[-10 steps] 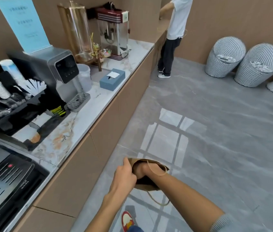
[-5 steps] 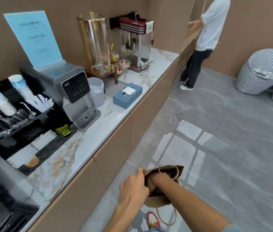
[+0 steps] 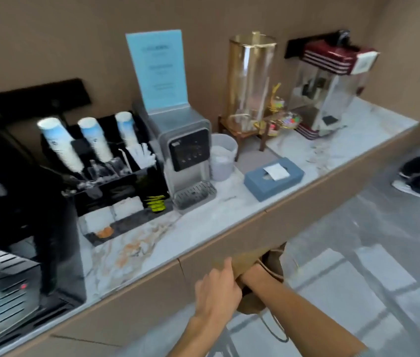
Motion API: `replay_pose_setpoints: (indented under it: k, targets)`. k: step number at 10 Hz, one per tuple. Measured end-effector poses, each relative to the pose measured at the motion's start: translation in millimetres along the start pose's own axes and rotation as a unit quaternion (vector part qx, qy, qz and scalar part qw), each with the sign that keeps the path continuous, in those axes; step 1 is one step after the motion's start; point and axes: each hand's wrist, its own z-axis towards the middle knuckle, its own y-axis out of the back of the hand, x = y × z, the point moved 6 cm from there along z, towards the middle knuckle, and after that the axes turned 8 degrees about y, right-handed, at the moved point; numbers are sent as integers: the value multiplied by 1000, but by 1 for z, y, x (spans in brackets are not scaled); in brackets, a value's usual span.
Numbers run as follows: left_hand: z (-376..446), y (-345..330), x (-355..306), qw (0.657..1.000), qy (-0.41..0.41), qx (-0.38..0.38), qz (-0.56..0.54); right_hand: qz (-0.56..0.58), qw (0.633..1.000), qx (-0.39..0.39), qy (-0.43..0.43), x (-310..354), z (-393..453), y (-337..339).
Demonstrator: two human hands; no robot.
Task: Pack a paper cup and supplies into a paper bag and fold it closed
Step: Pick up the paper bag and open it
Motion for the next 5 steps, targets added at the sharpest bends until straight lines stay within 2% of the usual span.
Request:
replay_pose_setpoints:
  k: [1, 3, 4, 5]
  targets:
    - [24, 23, 26, 997, 63, -42, -4, -8, 996, -27, 82, 31, 33, 27]
    - [58, 88, 94, 985, 117, -130, 2, 13, 995, -65, 77, 80, 78, 75]
    - [78, 124, 147, 972, 155, -175, -35, -128, 977, 30, 166, 132, 112, 105]
    - [101, 151, 207, 955, 201, -199, -87, -109, 965, 109, 213, 170, 142, 121]
